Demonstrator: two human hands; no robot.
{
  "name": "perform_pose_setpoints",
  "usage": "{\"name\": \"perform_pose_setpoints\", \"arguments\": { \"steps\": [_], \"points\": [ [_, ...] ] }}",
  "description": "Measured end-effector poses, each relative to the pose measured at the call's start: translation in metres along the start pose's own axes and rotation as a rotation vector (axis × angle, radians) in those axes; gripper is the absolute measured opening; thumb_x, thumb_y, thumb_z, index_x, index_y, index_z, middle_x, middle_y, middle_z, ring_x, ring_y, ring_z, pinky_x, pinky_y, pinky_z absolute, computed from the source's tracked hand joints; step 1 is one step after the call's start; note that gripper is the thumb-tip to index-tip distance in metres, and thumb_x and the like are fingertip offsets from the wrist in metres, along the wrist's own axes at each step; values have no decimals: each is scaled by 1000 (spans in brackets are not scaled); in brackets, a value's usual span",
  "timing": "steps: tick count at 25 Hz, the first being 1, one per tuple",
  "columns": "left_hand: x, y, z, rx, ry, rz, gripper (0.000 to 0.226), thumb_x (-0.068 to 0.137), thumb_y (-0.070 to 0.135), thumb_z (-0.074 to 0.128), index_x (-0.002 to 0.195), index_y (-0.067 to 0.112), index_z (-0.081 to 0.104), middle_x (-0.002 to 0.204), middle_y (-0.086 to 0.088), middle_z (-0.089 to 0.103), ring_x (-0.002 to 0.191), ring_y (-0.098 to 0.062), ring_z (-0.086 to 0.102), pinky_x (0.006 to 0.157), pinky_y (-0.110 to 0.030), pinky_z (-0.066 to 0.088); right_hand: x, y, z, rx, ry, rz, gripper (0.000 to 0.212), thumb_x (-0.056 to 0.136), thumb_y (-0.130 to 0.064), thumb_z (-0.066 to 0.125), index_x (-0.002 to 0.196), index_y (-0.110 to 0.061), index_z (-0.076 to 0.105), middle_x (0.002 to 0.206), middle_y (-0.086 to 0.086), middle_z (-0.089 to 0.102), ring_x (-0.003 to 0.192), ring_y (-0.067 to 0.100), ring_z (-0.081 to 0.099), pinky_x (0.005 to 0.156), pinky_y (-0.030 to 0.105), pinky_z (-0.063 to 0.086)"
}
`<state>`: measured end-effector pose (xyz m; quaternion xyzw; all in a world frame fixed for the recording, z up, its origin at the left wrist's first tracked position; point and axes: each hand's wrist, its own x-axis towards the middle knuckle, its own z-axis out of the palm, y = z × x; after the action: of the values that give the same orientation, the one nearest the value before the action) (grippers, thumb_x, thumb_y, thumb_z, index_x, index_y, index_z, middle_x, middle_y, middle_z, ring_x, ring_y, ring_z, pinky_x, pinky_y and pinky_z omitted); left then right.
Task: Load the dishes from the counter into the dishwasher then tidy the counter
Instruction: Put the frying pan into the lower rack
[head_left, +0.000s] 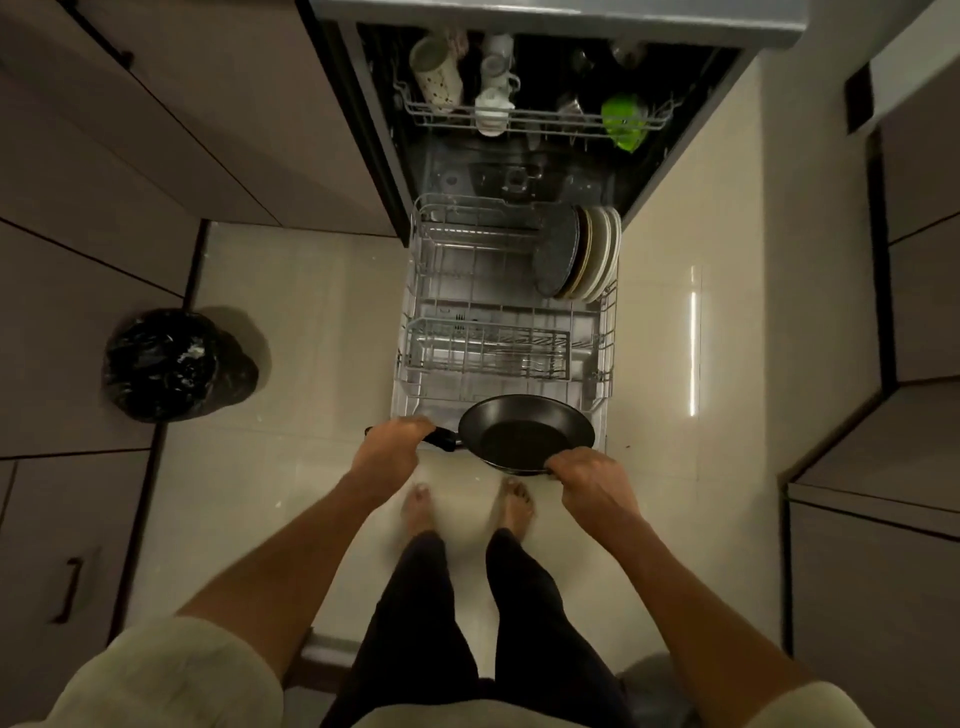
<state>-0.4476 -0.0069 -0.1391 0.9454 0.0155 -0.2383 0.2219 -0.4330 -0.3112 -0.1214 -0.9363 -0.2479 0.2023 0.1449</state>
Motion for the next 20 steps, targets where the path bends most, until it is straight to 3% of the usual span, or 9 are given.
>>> {"name": "perform_pose_setpoints", "arguments": {
  "steps": [7,9,12,14,17,20],
  "points": [
    [99,1,37,-77,-3,-25,60,72,-20,49,116,16,71,107,-6,72,95,-26,67,81,-35,55,66,65,21,31,36,86,30,70,9,75,89,-14,76,78,2,73,69,24,67,61,25,49],
    [128,-5,48,-92,-116,-32,64,72,-20,51,121,17,69,111,-8,71,97,-27,67,82,-40,57,81,81,28,56,44,101,25,76,5,75,92,-13,76,81,3,73,71,24,67,64,25,47],
    [168,-16,73,-76,-273,28,71,69,-17,55,126,26,65,118,-7,68,103,-28,65,83,-44,58,100,106,45,83,8,138,21,81,1,71,96,-13,75,85,6,73,76,26,68,67,35,56],
    [189,-18,90,-87,-276,56,76,69,-15,59,121,41,61,122,-1,67,101,-23,66,77,-39,60,115,122,57,83,0,154,19,84,-1,69,97,-14,73,87,7,73,77,28,67,68,36,56],
    [212,-18,111,-50,-292,33,76,71,-15,59,124,39,61,126,6,59,92,-18,64,54,-17,47,139,141,69,125,-20,201,16,90,-7,65,100,-16,73,88,8,72,77,29,65,68,34,52],
    [229,-18,131,-17,-317,34,77,72,-16,57,135,29,55,142,-2,52,115,-23,60,69,-21,51,159,159,82,169,-83,235,17,92,-6,60,102,-15,72,90,9,71,79,28,63,73,38,55]
  ]
}}
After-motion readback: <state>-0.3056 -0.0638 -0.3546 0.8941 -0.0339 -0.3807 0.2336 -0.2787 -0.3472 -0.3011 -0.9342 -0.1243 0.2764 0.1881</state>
